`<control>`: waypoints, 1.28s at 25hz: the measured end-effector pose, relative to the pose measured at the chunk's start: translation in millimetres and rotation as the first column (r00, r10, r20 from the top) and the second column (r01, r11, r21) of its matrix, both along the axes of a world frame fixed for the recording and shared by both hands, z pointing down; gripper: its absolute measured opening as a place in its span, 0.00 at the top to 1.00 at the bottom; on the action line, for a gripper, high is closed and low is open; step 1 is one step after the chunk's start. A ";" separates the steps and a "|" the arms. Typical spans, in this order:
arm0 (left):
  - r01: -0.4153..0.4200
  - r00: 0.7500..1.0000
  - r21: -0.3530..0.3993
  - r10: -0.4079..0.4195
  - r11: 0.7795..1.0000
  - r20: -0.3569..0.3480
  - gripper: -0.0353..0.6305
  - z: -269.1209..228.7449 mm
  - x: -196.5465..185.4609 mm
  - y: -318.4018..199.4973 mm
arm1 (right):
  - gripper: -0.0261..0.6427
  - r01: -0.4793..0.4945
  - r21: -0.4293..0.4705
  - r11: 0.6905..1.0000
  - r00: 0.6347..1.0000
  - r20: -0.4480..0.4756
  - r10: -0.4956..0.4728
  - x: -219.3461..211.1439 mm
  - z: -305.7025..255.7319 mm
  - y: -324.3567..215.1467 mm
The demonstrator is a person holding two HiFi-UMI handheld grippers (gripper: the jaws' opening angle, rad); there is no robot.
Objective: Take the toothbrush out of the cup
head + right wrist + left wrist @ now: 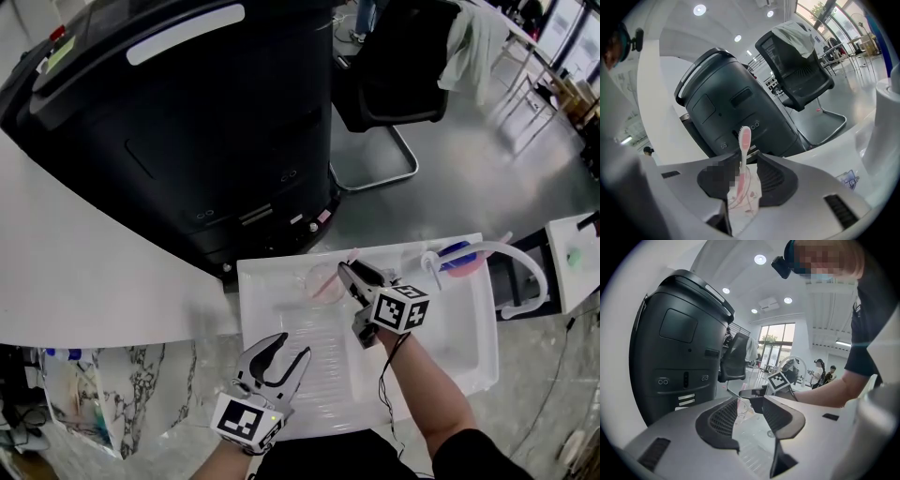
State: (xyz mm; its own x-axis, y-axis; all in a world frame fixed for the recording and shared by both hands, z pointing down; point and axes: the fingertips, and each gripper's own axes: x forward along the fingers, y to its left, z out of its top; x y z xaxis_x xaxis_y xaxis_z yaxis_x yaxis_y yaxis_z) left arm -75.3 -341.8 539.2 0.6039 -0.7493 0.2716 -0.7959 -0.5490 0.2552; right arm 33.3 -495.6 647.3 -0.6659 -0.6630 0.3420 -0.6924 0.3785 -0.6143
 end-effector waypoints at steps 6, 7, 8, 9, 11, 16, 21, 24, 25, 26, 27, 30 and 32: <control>0.002 1.000 0.007 -0.002 1.000 0.001 0.68 -3.1 2.8 -1.5 | 0.88 0.029 0.025 0.999 1.000 -0.007 -0.029 -4.1 -3.6 2.1; 0.003 1.000 0.009 -0.003 1.000 0.002 0.68 -3.7 2.9 -0.8 | 0.90 0.025 0.030 0.999 1.000 -0.005 -0.025 -4.1 -4.5 1.7; 0.004 1.000 0.011 -0.004 1.000 0.004 0.68 -4.2 2.8 0.2 | 0.90 0.022 0.033 0.999 1.000 -0.001 -0.022 -4.3 -5.5 1.4; 0.006 1.000 0.011 -0.006 1.000 0.006 0.68 -4.5 2.4 1.7 | 0.90 0.019 0.036 0.999 1.000 0.003 -0.019 -4.8 -6.7 1.5; 0.011 1.000 0.010 -0.011 1.000 0.008 0.68 -5.7 1.2 5.2 | 0.90 0.019 0.041 0.999 1.000 0.010 -0.020 -6.2 -10.0 2.6; 0.022 1.000 0.022 -0.023 1.000 0.008 0.68 -13.2 -2.3 12.5 | 0.91 0.023 0.080 0.997 1.000 0.005 -0.023 -9.1 -26.5 4.8; 0.022 1.000 0.056 -0.023 0.998 0.012 0.68 -18.6 0.1 23.3 | 0.91 0.021 0.136 0.990 1.000 0.003 -0.021 -5.7 -51.1 8.9; 0.041 0.999 0.067 -0.042 0.997 0.008 0.68 -28.7 2.4 29.5 | 0.91 0.025 0.179 0.983 1.000 0.005 -0.026 -2.8 -70.4 15.4; 0.045 0.999 0.072 -0.046 0.996 0.007 0.68 -31.5 3.8 32.8 | 0.91 0.028 0.195 0.981 1.000 0.005 -0.029 -1.4 -77.6 18.9; 0.046 0.999 0.078 -0.047 0.996 0.007 0.68 -34.0 5.8 36.5 | 0.91 0.031 0.211 0.977 0.999 0.004 -0.032 0.4 -85.2 22.6; 0.048 0.999 0.086 -0.049 0.995 0.006 0.68 -37.1 8.1 40.0 | 0.91 0.034 0.228 0.973 0.999 0.002 -0.035 2.5 -93.2 26.2; 0.057 0.998 0.099 -0.058 0.993 0.008 0.68 -48.8 13.6 50.8 | 0.91 0.045 0.278 0.959 0.999 -0.007 -0.044 7.9 -117.2 38.4; 0.062 0.998 0.108 -0.063 0.992 0.009 0.68 -54.6 16.5 61.3 | 0.91 0.052 0.310 0.949 0.999 -0.010 -0.051 11.0 -133.0 50.3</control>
State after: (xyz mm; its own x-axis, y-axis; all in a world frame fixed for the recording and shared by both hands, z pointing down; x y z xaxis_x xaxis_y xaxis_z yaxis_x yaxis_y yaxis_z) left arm -58.8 -280.5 484.6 0.5519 -0.8109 0.1945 -0.8324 -0.5216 0.1873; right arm 44.3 -445.3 514.2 -0.7016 -0.7012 0.1267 -0.6678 0.5851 -0.4601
